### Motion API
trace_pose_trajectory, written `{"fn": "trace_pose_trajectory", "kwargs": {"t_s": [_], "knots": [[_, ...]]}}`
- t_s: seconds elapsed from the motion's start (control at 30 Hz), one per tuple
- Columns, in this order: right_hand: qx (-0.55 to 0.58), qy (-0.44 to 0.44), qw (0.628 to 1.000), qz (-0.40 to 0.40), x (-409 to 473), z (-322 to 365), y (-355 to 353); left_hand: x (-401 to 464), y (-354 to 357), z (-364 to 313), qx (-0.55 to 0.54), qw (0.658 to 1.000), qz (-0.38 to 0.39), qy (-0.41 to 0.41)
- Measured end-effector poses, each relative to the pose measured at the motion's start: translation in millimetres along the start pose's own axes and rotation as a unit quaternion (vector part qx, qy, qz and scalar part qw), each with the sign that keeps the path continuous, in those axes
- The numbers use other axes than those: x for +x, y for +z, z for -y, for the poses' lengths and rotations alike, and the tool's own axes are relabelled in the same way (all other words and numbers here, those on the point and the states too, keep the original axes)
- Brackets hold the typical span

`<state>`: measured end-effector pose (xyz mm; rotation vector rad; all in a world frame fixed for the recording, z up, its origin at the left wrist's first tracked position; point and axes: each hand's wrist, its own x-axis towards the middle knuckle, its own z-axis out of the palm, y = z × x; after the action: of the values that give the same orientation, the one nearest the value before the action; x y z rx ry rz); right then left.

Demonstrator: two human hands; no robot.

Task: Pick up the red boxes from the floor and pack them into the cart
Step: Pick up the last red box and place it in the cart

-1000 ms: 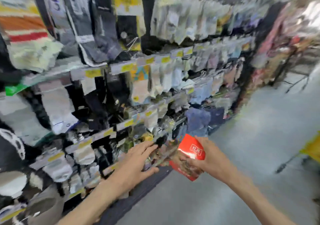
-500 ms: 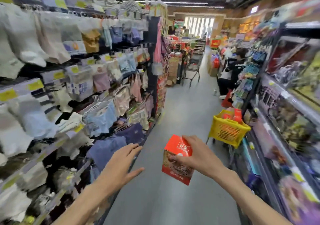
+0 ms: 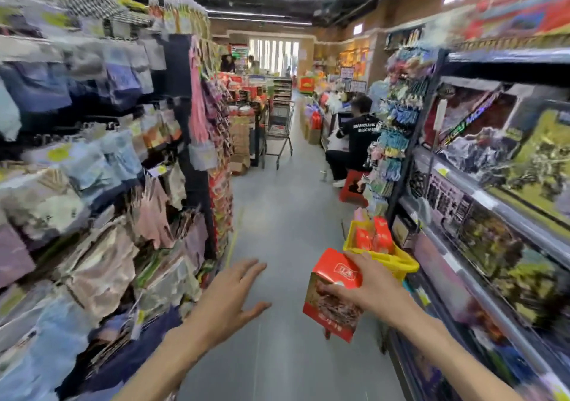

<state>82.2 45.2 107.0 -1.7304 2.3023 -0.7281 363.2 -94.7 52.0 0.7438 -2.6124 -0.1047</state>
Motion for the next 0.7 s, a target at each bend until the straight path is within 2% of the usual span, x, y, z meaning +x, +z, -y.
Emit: {"fn": "trace_pose_trajectory", "kwargs": {"t_s": [0.3,0.7], "knots": [[-0.031,0.061,0.997,-0.026,222.2,-97.7,0.9,248.2,91.2,121.4,-0.024,0.997,0.042,0.053],[-0.061,0.098,0.990,-0.079,542.0,-226.6,-17.5,562.8,185.3,257.6,-0.048,0.992,0.044,0.107]]}}
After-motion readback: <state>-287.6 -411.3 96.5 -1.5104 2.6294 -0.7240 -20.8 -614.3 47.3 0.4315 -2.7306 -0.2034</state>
